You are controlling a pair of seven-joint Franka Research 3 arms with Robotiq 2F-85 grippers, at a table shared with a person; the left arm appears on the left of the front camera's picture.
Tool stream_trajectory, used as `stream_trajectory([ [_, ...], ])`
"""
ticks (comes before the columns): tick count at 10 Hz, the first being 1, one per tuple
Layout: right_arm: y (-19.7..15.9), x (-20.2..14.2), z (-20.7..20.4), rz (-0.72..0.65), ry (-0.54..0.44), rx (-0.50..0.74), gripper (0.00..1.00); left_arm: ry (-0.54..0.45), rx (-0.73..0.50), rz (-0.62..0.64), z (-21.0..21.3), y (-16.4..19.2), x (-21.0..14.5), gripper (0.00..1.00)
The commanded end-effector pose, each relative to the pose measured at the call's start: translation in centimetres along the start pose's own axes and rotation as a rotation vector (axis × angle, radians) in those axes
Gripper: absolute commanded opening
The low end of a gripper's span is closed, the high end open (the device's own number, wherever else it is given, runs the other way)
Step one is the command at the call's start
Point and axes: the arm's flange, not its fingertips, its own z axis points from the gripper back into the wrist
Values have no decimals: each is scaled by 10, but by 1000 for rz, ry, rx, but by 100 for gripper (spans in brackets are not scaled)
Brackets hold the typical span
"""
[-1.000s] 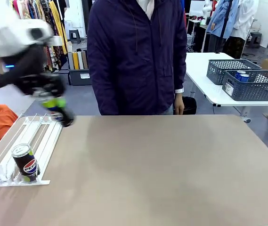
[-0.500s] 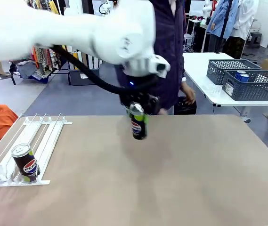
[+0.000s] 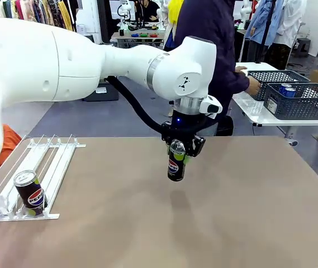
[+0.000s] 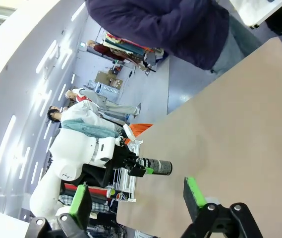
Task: Retrieve and store the cans from the dispenser.
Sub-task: Pick up one can from the Automatic Can Dispenser and place it in the middle of the table.
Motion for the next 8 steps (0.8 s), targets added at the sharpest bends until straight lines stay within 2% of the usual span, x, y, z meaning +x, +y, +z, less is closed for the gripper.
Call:
stream_trajectory([
  [1, 1, 3, -2, 25, -16, 26, 100, 2, 59, -102, 4, 3, -4, 0],
  [4, 1, 3, -2, 25, -16, 26, 100, 63, 69, -158, -20, 10, -4, 0],
  [8, 1, 3, -2, 25, -16, 26, 100, 91, -26, -179, -22, 20, -3, 0],
])
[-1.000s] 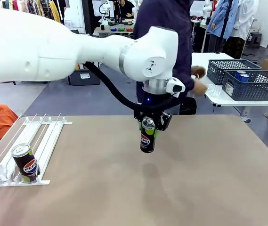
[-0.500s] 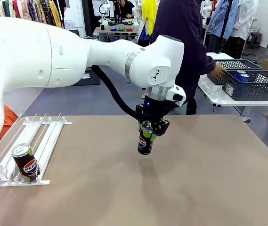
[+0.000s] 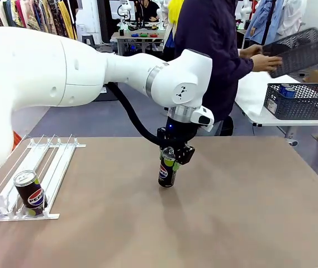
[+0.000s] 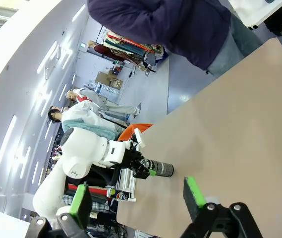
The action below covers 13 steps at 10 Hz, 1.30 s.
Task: Retrieve and store the cans from the dispenser.
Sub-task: Pick up one can from the Automatic Can Dispenser and place it in the middle of the table.
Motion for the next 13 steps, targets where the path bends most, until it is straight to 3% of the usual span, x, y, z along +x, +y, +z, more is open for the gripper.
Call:
stream_trajectory([
  [1, 1, 3, -2, 24, -16, 26, 100, 3, -54, 27, 10, 5, -5, 0],
  [3, 1, 3, -2, 24, -16, 26, 100, 28, -109, 195, 12, 10, -4, 0],
  [5, 1, 3, -2, 24, -16, 26, 100, 27, -93, 171, 12, 10, -3, 0],
  [6, 1, 3, -2, 24, -16, 26, 100, 29, -93, 164, 12, 10, -4, 29],
  [7, 1, 3, -2, 24, -16, 26, 100, 26, -88, 153, 12, 10, -4, 88],
  [8, 1, 3, -2, 24, -16, 26, 100, 23, -80, 146, 13, 10, -3, 100],
  [11, 1, 3, -2, 24, -16, 26, 100, 16, -68, 148, 14, 9, -4, 100],
  [13, 1, 3, -2, 24, -16, 26, 100, -50, -95, 173, 36, 12, -18, 100],
])
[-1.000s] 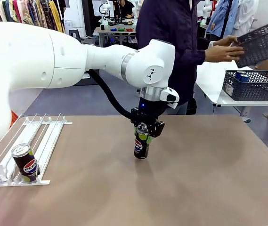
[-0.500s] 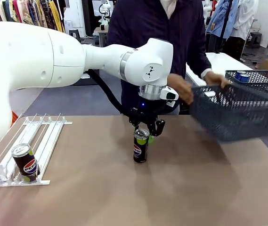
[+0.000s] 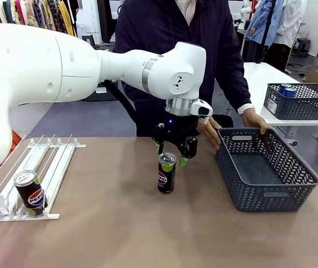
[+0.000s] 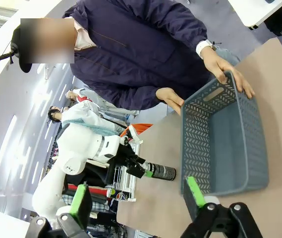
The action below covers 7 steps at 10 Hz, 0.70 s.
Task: Retrieve and store the cans from the dispenser.
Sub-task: Pick up one can from the Automatic Can Dispenser and place it in the middle of the table.
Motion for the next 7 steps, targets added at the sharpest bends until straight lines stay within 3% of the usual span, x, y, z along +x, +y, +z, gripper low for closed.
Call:
stream_trajectory([
  [1, 1, 3, -2, 24, -16, 26, 100, -75, -56, 38, 47, 7, -37, 100],
  [4, 1, 3, -2, 24, -16, 26, 100, -182, -208, 58, 108, 61, -137, 100],
  [5, 1, 3, -2, 24, -16, 26, 100, -224, -303, 81, 120, 96, -178, 100],
  [6, 1, 3, -2, 24, -16, 26, 100, -223, -313, 103, 126, 142, -225, 100],
  [7, 1, 3, -2, 24, -16, 26, 100, -292, -351, 221, 126, 184, -279, 100],
])
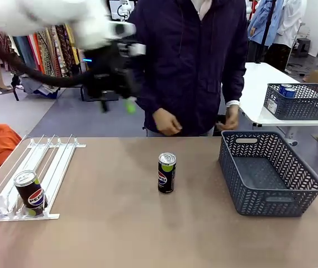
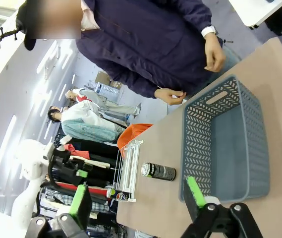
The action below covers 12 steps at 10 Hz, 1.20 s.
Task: Retrieve and store the cans from the dispenser.
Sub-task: Pick up one can from the Automatic Can Dispenser and place it in the middle of the table.
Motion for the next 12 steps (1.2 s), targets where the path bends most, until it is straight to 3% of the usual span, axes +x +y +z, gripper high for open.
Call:
stream_trajectory([
  [1, 1, 3, -2, 25, -17, 26, 100, -202, -166, 142, 24, 97, -107, 100],
  [2, 1, 3, -2, 25, -17, 26, 100, -366, -264, 356, 36, 151, -158, 100],
  [4, 1, 3, -2, 25, -17, 26, 100, -557, -561, 530, 19, 240, -254, 100],
  [6, 1, 3, -2, 25, -17, 26, 100, -690, -810, 536, -22, 280, -298, 100],
  [7, 1, 3, -2, 25, -17, 26, 100, -807, -993, 637, -36, 293, -305, 100],
  [8, 1, 3, -2, 25, -17, 26, 100, -558, -637, 570, -3, 277, -313, 100],
  [12, 1, 3, -2, 25, -17, 26, 100, -558, -637, 570, -3, 277, -313, 100],
])
